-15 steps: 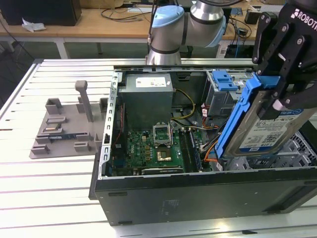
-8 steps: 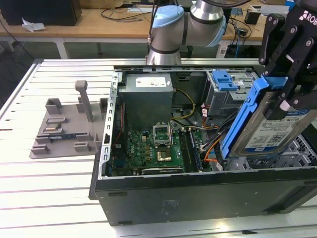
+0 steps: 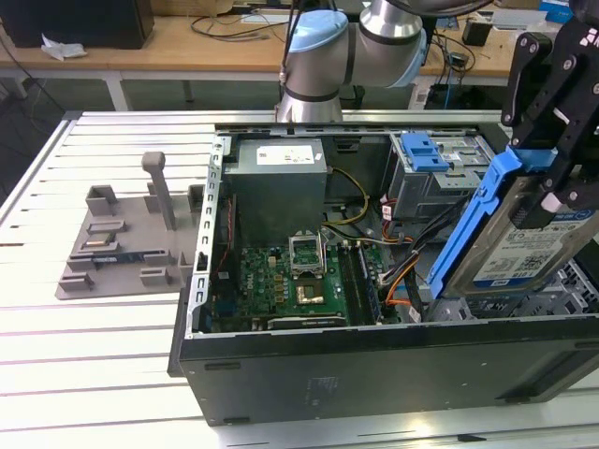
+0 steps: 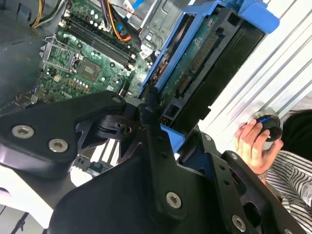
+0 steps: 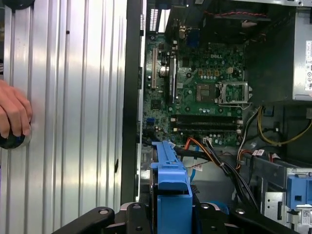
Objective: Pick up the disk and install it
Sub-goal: 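Pick up the disk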
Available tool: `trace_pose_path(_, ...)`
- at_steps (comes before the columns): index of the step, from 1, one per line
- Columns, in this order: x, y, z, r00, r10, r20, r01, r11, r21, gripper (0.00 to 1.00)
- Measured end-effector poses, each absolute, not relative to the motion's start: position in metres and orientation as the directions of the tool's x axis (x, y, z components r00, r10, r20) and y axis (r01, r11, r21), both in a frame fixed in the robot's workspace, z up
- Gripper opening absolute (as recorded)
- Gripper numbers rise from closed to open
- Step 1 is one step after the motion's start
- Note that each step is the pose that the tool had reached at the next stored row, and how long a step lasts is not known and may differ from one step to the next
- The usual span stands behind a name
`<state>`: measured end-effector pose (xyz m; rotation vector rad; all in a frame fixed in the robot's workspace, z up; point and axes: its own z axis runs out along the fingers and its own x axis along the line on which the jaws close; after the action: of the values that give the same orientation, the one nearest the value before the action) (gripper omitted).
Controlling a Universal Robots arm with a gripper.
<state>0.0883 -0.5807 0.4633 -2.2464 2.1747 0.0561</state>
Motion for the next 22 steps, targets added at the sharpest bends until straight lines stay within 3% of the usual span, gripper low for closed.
trace_pose_path(10, 0.124, -0.555, 0.458, 0.032, -0.999, -0.036, -0.999, -0.033, 0.017, 0.37)
trace_pose_path(22, 0.129, -0.555, 0.457, 0.032, -0.999, -0.036, -0.999, -0.033, 0.018, 0.37)
